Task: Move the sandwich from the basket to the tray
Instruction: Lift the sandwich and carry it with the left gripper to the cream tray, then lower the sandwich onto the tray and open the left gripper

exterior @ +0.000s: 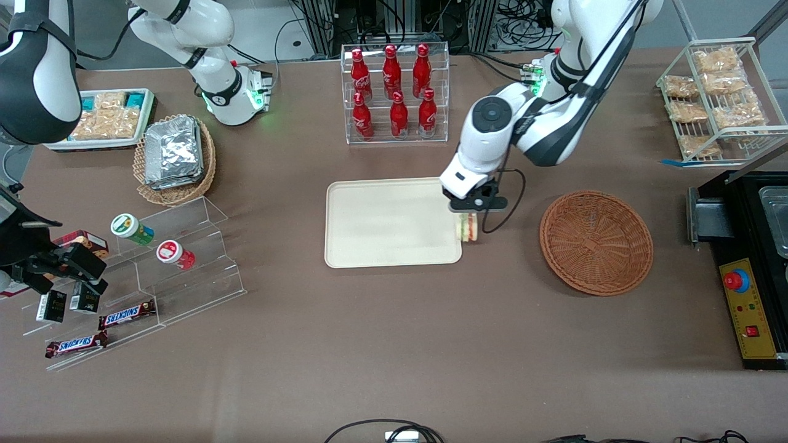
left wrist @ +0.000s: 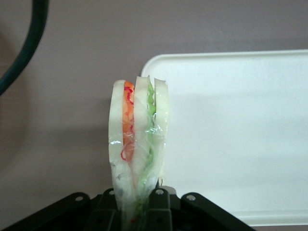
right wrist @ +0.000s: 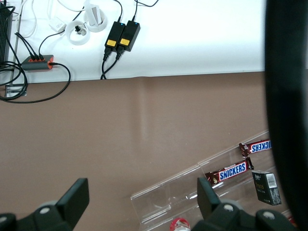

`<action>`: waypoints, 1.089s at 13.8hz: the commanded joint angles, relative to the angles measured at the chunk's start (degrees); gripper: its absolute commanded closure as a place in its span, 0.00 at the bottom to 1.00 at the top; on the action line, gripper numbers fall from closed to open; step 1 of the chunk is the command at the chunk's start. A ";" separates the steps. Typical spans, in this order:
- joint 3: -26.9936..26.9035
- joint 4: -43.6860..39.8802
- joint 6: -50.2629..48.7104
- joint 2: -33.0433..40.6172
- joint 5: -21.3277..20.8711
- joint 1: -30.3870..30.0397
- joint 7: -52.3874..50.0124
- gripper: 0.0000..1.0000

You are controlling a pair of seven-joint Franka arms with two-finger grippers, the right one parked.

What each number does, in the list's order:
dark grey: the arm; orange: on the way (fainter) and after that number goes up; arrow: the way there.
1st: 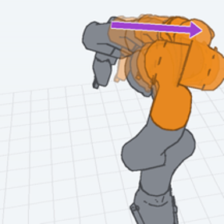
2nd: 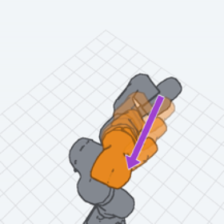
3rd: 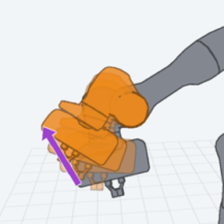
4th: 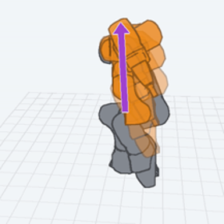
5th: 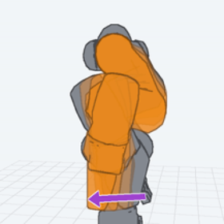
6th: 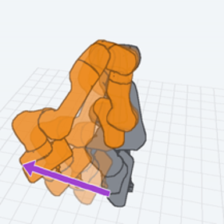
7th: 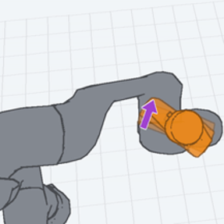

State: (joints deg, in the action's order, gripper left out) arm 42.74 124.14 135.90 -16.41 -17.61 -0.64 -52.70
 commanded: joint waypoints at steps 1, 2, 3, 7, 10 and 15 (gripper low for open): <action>0.15 -5.12 -1.25 -7.99 -7.50 3.79 -7.74 1.00; 0.23 -6.09 -1.42 -10.54 -10.05 4.06 -9.42 1.00; 0.15 -6.79 -1.42 -12.31 -12.07 5.28 -10.92 1.00; 0.06 -8.38 -1.42 -16.80 -16.57 7.49 -15.14 1.00; -0.03 -8.65 -1.51 -18.03 -17.81 8.37 -16.21 0.66; -0.03 -9.96 -4.49 -17.86 -17.90 7.93 -16.03 0.00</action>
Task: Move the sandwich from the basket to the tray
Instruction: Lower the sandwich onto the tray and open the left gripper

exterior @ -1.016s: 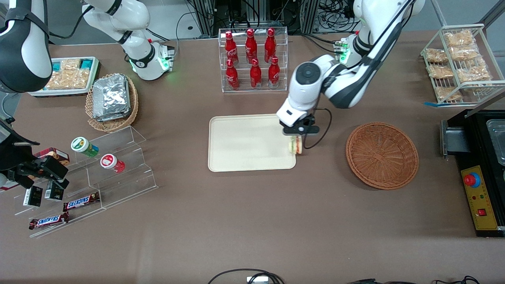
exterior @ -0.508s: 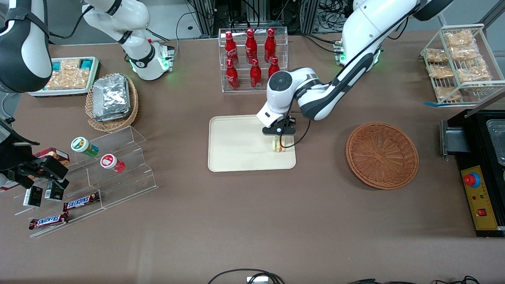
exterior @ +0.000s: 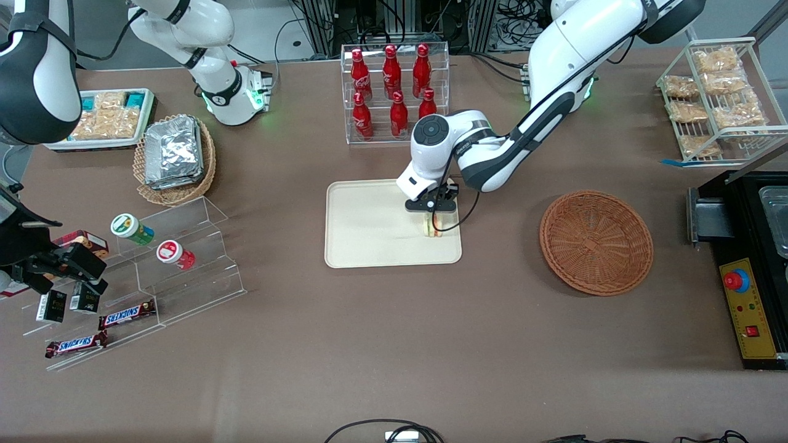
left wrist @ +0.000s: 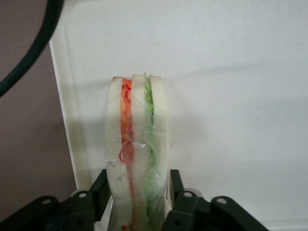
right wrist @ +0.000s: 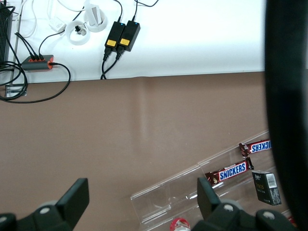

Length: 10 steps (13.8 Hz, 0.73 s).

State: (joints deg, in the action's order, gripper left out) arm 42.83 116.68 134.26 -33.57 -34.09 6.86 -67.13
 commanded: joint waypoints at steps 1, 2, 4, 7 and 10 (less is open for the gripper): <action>-0.11 -3.81 -4.34 -0.71 -1.33 0.35 -1.69 0.00; -0.11 -5.65 -5.83 -0.62 -0.89 0.26 -1.78 0.00; -0.11 -8.99 -8.99 -0.36 -0.36 0.00 -2.30 0.00; -0.02 -14.00 -13.13 0.08 -0.36 -2.19 -4.85 0.00; 0.06 -18.75 -20.23 1.30 -0.36 -4.65 -6.61 0.00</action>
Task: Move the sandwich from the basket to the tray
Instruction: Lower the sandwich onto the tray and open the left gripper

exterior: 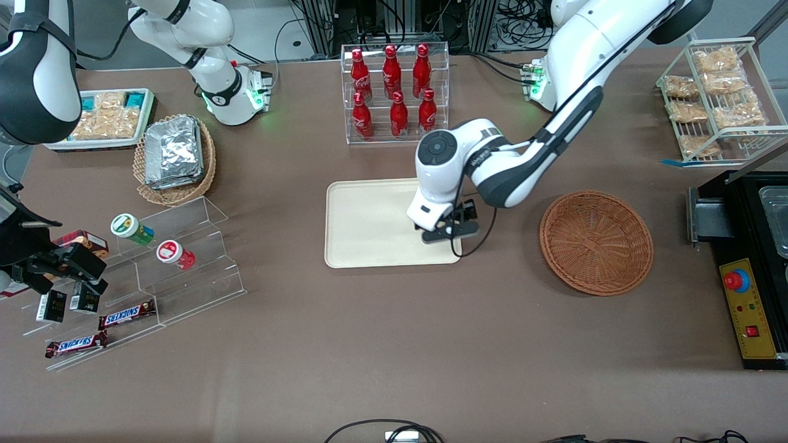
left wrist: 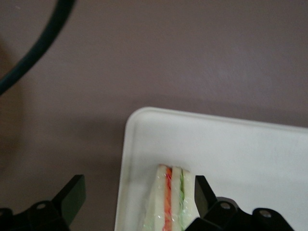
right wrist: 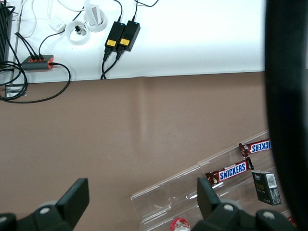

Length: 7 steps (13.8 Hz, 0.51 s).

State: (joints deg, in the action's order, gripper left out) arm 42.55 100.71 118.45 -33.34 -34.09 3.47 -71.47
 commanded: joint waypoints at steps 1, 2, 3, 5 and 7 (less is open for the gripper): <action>0.35 -4.28 -6.72 1.60 -0.37 -2.06 -2.62 0.00; 0.35 -5.68 -8.57 1.78 -0.37 -2.50 -3.06 0.00; 0.35 -7.18 -10.24 2.05 -0.37 -3.12 -3.67 0.00; 0.43 -10.17 -13.49 2.05 -0.28 -4.61 -3.68 0.00; 0.52 -12.28 -16.83 2.05 0.24 -5.84 -3.07 0.00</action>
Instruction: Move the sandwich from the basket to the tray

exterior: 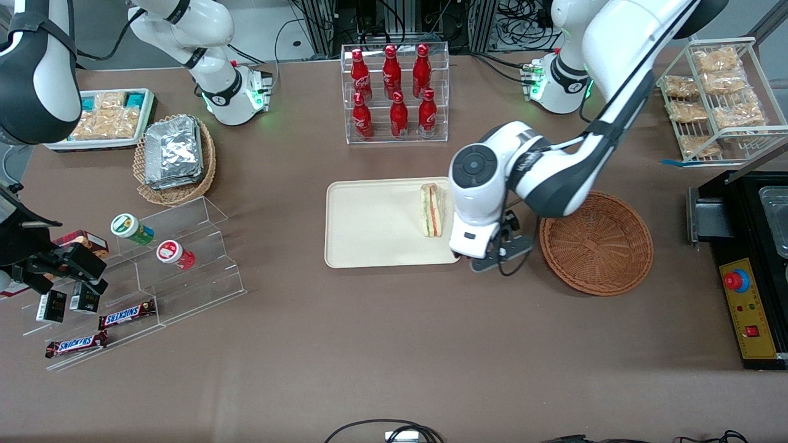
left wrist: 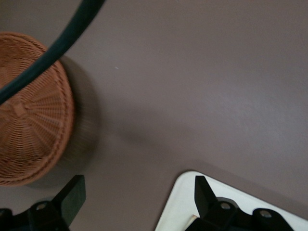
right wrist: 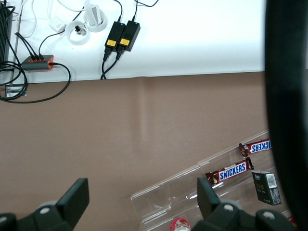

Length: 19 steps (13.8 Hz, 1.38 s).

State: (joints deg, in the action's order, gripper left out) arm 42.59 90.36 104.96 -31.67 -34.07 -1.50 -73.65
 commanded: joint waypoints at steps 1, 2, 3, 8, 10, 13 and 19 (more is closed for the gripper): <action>0.39 -2.46 -4.05 0.64 1.02 -1.65 -0.44 0.00; 0.30 -2.12 -4.15 1.25 1.29 -2.62 0.17 0.00; 0.30 -2.03 -4.32 2.39 2.16 -3.67 2.61 0.00; -11.62 -0.54 -6.33 12.40 15.50 -3.77 23.24 0.00; -15.67 -0.62 -9.93 15.92 18.68 -3.77 31.69 0.00; -22.53 -0.62 -13.19 20.32 23.77 -3.77 45.04 0.00; -29.04 -0.71 -19.00 26.30 28.52 -4.56 72.82 0.00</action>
State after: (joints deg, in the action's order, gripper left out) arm 15.18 88.14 86.79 -8.15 -7.96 -5.68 -8.09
